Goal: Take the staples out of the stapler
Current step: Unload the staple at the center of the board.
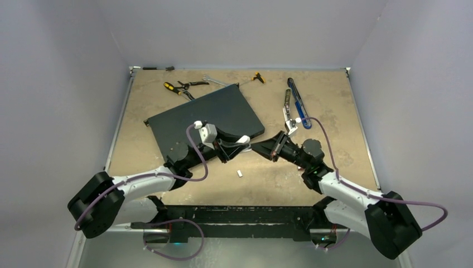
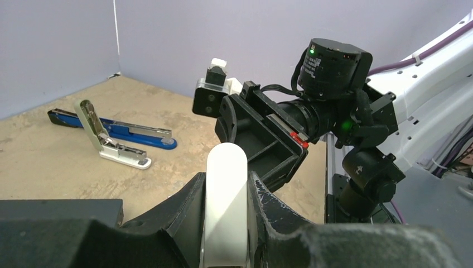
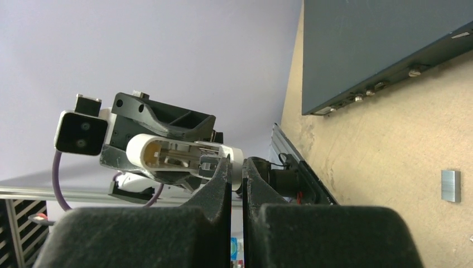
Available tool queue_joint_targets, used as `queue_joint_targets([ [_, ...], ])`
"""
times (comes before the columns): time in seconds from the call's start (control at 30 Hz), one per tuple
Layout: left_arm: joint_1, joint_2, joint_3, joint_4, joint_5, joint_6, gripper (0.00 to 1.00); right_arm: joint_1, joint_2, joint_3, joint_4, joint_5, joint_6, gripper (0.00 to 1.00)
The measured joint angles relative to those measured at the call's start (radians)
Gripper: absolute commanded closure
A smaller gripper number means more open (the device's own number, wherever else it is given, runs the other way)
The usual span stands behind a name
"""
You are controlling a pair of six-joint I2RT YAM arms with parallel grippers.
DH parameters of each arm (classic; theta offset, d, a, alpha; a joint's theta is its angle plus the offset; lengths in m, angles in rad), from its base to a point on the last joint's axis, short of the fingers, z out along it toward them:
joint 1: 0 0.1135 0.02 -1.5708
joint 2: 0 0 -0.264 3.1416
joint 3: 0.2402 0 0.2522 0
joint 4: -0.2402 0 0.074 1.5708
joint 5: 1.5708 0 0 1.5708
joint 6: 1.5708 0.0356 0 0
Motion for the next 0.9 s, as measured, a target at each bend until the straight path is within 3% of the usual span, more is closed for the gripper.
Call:
queue_joint_targets([
  [0.27, 0.009, 0.047, 0.0, 0.112, -0.046, -0.039, 1.0, -0.011, 0.056, -0.016, 0.03, 0.008, -0.013, 1.0],
  [0.57, 0.014, 0.073, 0.037, 0.345, -0.087, -0.082, 1.0, -0.019, 0.111, -0.052, -0.05, 0.029, -0.063, 1.0],
  [0.9, 0.014, 0.055, 0.038, 0.303, -0.09, -0.064, 1.0, -0.019, 0.01, -0.007, -0.238, 0.103, -0.188, 1.0],
])
